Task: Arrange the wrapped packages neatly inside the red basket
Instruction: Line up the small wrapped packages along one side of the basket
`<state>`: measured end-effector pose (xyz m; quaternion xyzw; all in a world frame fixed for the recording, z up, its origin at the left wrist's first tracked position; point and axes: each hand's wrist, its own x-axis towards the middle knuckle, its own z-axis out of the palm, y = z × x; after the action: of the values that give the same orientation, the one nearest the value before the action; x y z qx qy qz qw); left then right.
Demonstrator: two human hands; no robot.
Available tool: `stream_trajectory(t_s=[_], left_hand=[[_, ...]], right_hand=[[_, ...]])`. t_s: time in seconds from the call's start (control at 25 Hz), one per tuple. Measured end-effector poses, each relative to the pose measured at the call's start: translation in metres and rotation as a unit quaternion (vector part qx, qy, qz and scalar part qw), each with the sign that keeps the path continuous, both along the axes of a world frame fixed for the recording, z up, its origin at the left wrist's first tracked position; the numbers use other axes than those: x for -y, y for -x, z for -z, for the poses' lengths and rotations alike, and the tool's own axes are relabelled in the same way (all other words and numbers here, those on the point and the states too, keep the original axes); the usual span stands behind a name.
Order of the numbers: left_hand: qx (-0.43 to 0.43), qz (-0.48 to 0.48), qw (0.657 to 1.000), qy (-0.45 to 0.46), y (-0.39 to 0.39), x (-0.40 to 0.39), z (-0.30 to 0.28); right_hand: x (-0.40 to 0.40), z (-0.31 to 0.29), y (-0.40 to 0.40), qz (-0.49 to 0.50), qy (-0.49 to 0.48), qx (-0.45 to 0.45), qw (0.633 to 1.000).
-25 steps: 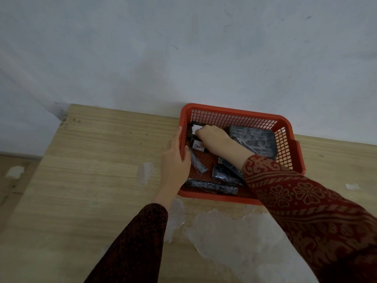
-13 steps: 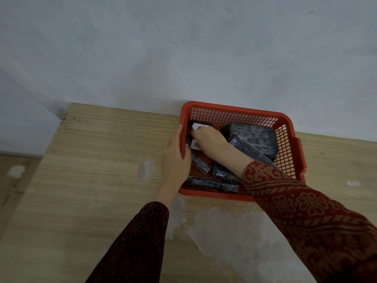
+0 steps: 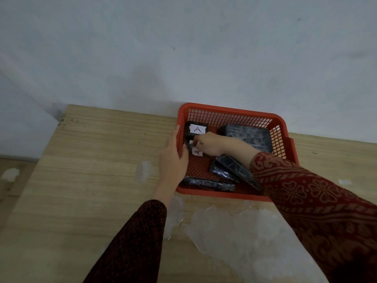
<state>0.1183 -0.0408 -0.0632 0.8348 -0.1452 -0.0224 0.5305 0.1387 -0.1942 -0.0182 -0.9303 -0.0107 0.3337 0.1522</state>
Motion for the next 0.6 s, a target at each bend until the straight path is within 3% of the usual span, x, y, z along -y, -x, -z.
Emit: stream_trajectory(t_s=[0.12, 0.2, 0.28, 0.48, 0.6], left_hand=[[0.008, -0.004, 1.000, 0.001, 0.000, -0.001, -0.001], [0.002, 0.000, 1.000, 0.007, 0.000, -0.001, -0.001], [-0.002, 0.003, 1.000, 0.010, 0.000, -0.001, -0.001], [-0.009, -0.001, 1.000, 0.007, 0.000, -0.002, 0.001], [-0.005, -0.002, 1.000, 0.009, 0.000, 0.000, 0.000]], right_hand=[[0.000, 0.005, 0.002, 0.058, -0.048, 0.031, 0.997], [-0.001, 0.009, 0.003, 0.040, -0.052, 0.024, 0.998], [-0.003, 0.014, 0.005, -0.008, -0.021, 0.026, 0.999], [-0.017, 0.032, 0.012, -0.044, 0.111, 0.178, 0.977], [-0.018, 0.036, 0.016, 0.000, 0.087, 0.178, 0.980]])
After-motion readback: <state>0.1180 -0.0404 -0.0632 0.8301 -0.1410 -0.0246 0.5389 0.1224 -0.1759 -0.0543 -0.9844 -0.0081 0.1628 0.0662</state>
